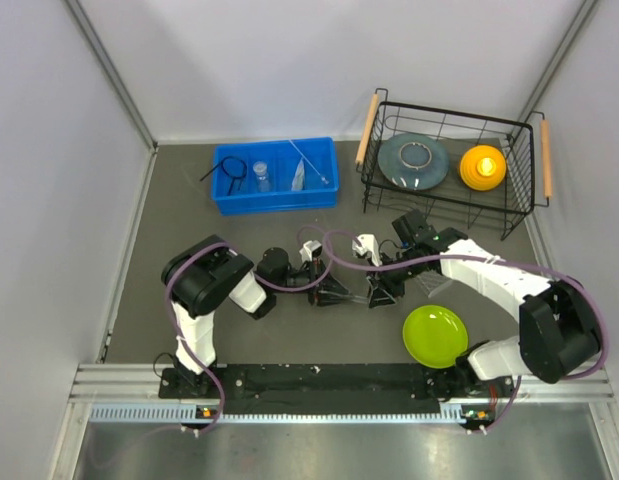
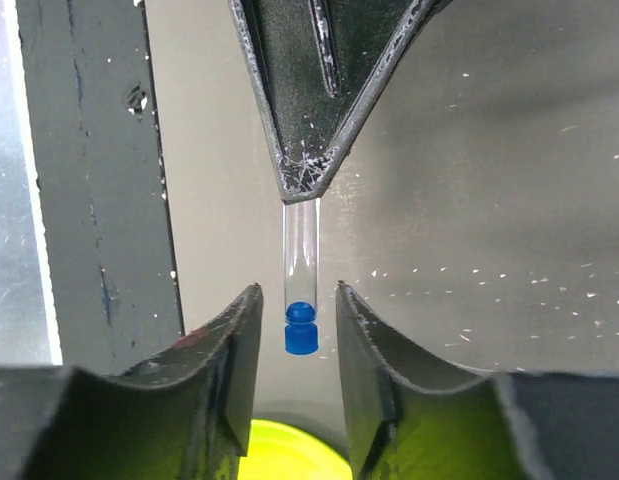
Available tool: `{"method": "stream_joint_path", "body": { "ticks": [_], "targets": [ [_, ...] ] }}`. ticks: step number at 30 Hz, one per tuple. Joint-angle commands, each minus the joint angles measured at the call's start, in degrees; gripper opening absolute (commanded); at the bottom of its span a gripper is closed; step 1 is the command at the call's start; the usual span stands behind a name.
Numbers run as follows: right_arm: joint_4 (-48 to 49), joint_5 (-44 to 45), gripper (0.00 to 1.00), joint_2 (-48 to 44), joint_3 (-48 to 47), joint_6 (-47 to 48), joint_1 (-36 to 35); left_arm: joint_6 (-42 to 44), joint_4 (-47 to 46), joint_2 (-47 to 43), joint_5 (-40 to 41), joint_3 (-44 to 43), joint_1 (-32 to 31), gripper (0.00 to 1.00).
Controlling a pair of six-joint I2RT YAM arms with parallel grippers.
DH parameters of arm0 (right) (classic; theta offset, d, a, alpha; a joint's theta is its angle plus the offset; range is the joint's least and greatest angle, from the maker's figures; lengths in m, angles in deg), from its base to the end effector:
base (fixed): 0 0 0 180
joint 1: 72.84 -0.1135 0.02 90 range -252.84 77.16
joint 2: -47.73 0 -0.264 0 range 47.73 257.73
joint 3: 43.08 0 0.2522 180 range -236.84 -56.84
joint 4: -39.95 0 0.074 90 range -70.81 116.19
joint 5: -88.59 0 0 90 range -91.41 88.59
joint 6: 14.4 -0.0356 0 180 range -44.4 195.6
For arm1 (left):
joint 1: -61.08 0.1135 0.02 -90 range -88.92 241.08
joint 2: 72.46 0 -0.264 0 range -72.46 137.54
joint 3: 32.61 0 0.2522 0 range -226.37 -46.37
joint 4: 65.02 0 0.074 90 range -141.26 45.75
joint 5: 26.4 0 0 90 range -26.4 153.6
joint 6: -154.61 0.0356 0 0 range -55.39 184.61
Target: Organize the chemistry lab equipment
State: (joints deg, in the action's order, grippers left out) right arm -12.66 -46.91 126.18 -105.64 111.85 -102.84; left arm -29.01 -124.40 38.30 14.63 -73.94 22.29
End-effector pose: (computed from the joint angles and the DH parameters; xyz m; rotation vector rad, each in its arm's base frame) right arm 0.2003 0.1450 0.2110 -1.5592 2.0190 1.0384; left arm 0.2155 -0.2077 0.1072 0.2573 -2.2522 2.0137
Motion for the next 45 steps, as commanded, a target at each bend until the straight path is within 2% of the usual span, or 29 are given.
{"method": "stream_joint_path", "body": {
  "ticks": [1,3,6,8,9,12,14,16,19,20,21,22,25,26,28,31,34,37,38,45],
  "targets": [
    [-1.4,-2.1,0.44,-1.2,-3.1,-0.4,0.1,-0.1,-21.3,-2.5,2.2,0.9,-0.2,0.03],
    [-1.8,-4.4,0.56,-3.3,-3.6,-1.1,1.3,0.3,-21.8,-4.5,4.0,1.6,-0.2,0.03],
    [-2.0,-6.5,0.69,-6.7,-4.5,-2.6,5.2,2.1,-19.8,-8.6,5.9,1.7,0.6,0.03],
    [-3.1,-5.2,0.75,-10.9,-5.9,-3.1,7.4,5.2,-15.1,-11.4,6.9,1.3,0.7,0.03],
    [-3.2,-4.2,0.83,-12.3,-7.4,-3.3,7.9,6.5,-13.3,-14.4,7.6,1.0,0.7,0.03],
    [-3.6,-2.2,0.95,-17.5,-11.7,-5.1,10.2,12.6,-3.2,-20.5,9.9,-1.2,0.7,0.03],
    [-4.4,-3.5,0.95,-17.6,-14.7,-10.2,12.1,15.5,2.1,-23.1,12.7,-3.3,0.7,0.03],
    [-4.0,-7.1,0.95,-17.5,-17.7,-14.4,13.7,15.7,2.4,-25.8,15.0,-4.6,0.6,0.03],
    [1.4,-15.6,0.95,-16.7,-19.8,-28.0,14.9,14.8,1.8,-27.9,19.2,-5.8,0.6,0.03],
    [3.1,-20.8,0.95,-16.2,-20.0,-34.9,14.9,13.8,1.2,-28.1,21.0,-6.0,0.6,0.03],
    [9.3,-23.2,0.95,-16.1,-19.3,-39.5,14.9,13.3,0.0,-28.4,21.6,-6.2,0.6,0.03],
    [12.7,-24.9,0.95,-16.2,-18.4,-49.2,15.0,12.5,-0.6,-28.3,22.1,-6.6,0.6,0.03],
    [23.1,-26.2,0.95,-15.9,-14.6,-59.5,14.9,11.9,-2.1,-28.1,24.1,-7.5,0.0,0.03],
    [26.3,-25.2,0.95,-15.9,-12.2,-66.8,14.9,12.0,-2.2,-28.1,24.4,-7.7,-0.2,0.03],
    [30.8,-21.9,0.94,-15.9,-10.6,-73.9,15.0,12.3,-2.1,-28.1,25.8,-7.8,-0.8,0.03],
    [31.3,-16.6,0.92,-16.1,-8.4,-76.8,14.9,12.7,-1.6,-28.7,26.6,-7.7,-1.3,0.03],
    [33.1,-15.5,0.89,-16.1,-6.2,-80.2,15.0,14.0,-0.1,-29.6,27.7,-7.8,-1.7,0.03],
    [37.9,-16.0,0.78,-16.1,-4.5,-84.5,14.9,15.5,2.7,-30.4,28.7,-8.3,-2.5,0.03],
    [40.1,-16.0,0.72,-16.0,-3.9,-85.4,14.9,15.8,4.0,-30.5,28.9,-8.4,-2.7,0.03],
    [48.0,-16.7,0.55,-14.4,-1.7,-92.8,14.9,16.5,6.5,-30.9,33.3,-8.7,-5.7,0.03]
  ]
}}
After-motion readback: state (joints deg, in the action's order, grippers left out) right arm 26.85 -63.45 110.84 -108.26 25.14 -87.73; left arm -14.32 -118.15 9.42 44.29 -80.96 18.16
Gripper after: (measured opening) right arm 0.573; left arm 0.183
